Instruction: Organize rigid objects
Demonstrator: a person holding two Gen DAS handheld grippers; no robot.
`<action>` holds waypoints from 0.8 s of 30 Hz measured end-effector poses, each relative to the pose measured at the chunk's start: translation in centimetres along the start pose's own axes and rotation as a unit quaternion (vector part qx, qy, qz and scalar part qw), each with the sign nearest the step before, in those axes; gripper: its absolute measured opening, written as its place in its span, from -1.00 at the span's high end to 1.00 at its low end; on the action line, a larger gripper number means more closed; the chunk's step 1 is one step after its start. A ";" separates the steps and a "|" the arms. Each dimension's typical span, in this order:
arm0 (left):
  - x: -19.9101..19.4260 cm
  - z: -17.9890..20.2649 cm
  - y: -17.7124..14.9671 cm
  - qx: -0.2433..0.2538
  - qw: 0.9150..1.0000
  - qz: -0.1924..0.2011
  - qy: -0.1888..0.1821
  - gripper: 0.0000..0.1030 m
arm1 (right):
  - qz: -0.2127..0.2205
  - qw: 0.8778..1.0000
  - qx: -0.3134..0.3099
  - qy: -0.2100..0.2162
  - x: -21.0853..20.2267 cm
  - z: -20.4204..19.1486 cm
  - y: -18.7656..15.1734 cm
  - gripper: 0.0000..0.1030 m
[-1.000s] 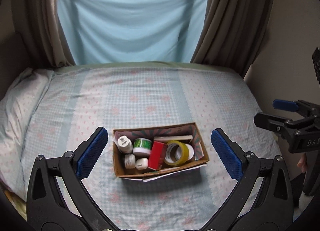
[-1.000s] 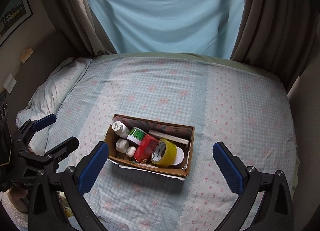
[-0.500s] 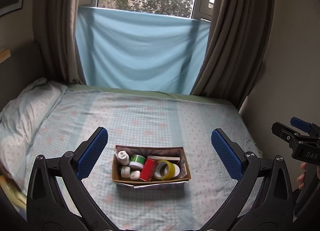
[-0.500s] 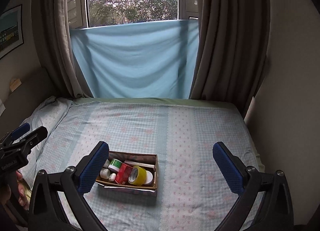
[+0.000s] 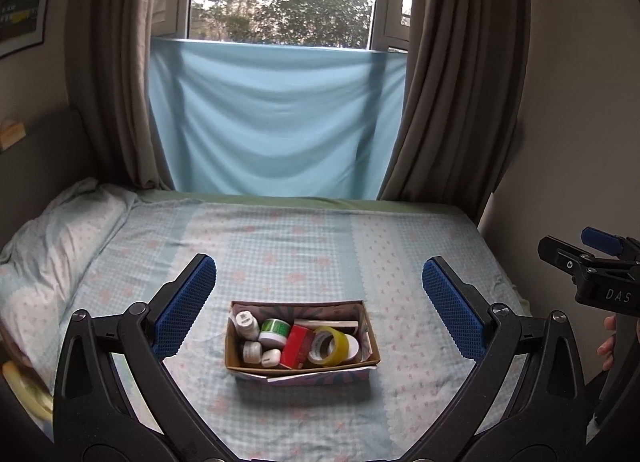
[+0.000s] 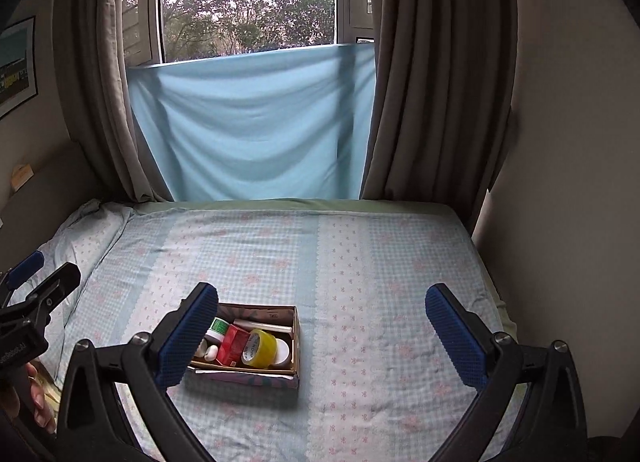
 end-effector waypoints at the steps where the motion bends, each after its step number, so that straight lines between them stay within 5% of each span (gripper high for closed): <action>1: 0.0 0.0 0.0 0.000 1.000 0.000 0.001 -1.00 | 0.001 1.000 0.001 -0.001 -0.1 0.0 0.0 -0.99; 24: 0.4 -0.1 -0.1 -0.004 1.000 0.003 0.019 -1.00 | 0.002 1.000 0.004 -0.002 0.4 0.0 0.0 -0.99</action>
Point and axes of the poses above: each gripper's, at about its wrist camera, not at the fingertips, and x roughly the way its jaws point, z to its right, y to its top, the point moved 7 cm from there along x, roughly the way its jaws point, and after that the axes turned 15 degrees about -z, right-handed, at the moved point
